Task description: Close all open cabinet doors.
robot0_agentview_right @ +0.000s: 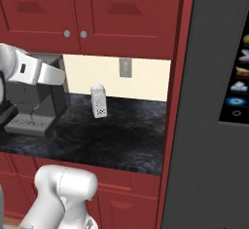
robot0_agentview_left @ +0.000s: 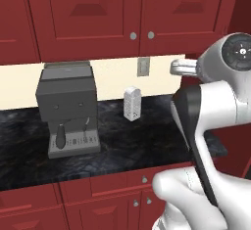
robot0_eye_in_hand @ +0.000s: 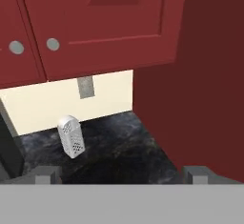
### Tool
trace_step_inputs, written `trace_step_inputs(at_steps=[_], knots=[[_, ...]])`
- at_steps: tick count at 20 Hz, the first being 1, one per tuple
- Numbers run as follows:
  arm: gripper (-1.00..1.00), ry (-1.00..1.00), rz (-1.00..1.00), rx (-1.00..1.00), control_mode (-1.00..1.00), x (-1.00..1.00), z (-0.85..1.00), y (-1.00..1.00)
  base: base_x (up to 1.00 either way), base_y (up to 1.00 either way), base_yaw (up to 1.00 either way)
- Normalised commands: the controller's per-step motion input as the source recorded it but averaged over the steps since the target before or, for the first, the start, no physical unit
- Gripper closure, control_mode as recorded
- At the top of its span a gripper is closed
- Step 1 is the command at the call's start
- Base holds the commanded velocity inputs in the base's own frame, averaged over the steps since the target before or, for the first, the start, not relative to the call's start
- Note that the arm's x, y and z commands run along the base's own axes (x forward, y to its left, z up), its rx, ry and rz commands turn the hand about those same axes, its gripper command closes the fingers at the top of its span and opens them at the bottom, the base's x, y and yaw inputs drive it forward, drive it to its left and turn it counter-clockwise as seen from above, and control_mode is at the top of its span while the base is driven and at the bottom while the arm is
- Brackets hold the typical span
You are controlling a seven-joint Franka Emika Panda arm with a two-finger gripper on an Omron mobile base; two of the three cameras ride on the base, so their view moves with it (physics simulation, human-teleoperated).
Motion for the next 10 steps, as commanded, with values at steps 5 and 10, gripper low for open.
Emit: trace_step_inputs(at_steps=[5, 10], knots=[[-1.00, 0.02, 0.19, 0.19, -1.00, -0.32, -0.48, 0.09, 0.00, 0.00, 0.00], [-1.00, 0.03, 0.04, 0.00, -1.00, -0.02, -0.11, 0.03, 0.00, 0.00, 0.00]])
